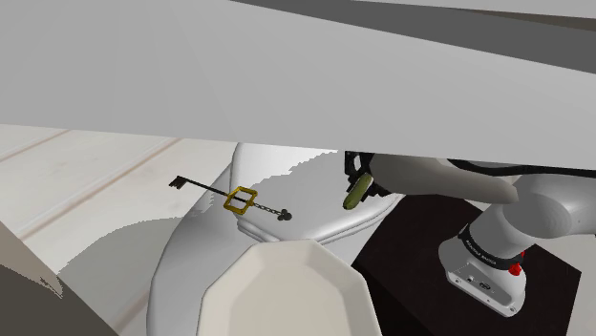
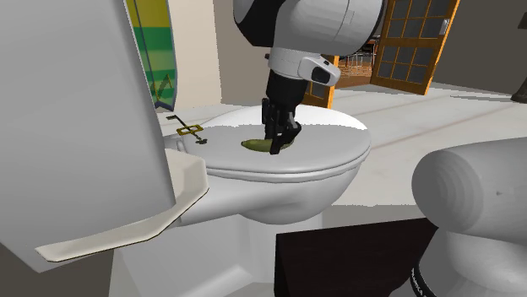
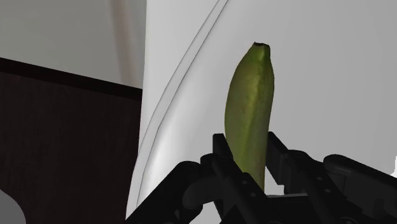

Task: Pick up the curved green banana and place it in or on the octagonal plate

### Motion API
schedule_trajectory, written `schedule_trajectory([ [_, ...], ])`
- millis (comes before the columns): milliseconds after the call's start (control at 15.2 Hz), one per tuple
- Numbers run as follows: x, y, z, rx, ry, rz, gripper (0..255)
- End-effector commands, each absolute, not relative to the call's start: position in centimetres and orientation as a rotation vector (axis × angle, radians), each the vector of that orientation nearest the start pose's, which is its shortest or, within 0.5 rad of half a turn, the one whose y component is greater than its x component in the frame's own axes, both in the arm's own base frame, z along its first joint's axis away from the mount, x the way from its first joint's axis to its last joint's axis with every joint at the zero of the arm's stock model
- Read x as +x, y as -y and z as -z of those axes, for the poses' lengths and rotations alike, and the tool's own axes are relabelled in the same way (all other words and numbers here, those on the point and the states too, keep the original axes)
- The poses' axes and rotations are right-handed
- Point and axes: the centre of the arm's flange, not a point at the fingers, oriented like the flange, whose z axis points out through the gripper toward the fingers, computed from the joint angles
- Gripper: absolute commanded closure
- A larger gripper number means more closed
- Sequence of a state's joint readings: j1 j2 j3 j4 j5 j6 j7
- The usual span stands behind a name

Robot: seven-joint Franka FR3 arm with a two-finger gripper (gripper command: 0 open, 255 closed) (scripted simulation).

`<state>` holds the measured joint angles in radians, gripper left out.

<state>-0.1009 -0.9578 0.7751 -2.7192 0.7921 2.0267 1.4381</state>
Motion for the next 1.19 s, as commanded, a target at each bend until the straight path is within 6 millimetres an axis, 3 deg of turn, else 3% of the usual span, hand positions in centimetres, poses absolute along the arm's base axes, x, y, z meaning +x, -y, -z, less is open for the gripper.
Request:
schedule_trajectory([
  [0,25.2,-23.6,-42.7,-2.335,-1.758,0.014,255],
  [132,25.2,-23.6,-42.7,-2.335,-1.758,0.014,255],
  [1122,25.2,-23.6,-50.6,-2.335,-1.758,0.014,255],
])
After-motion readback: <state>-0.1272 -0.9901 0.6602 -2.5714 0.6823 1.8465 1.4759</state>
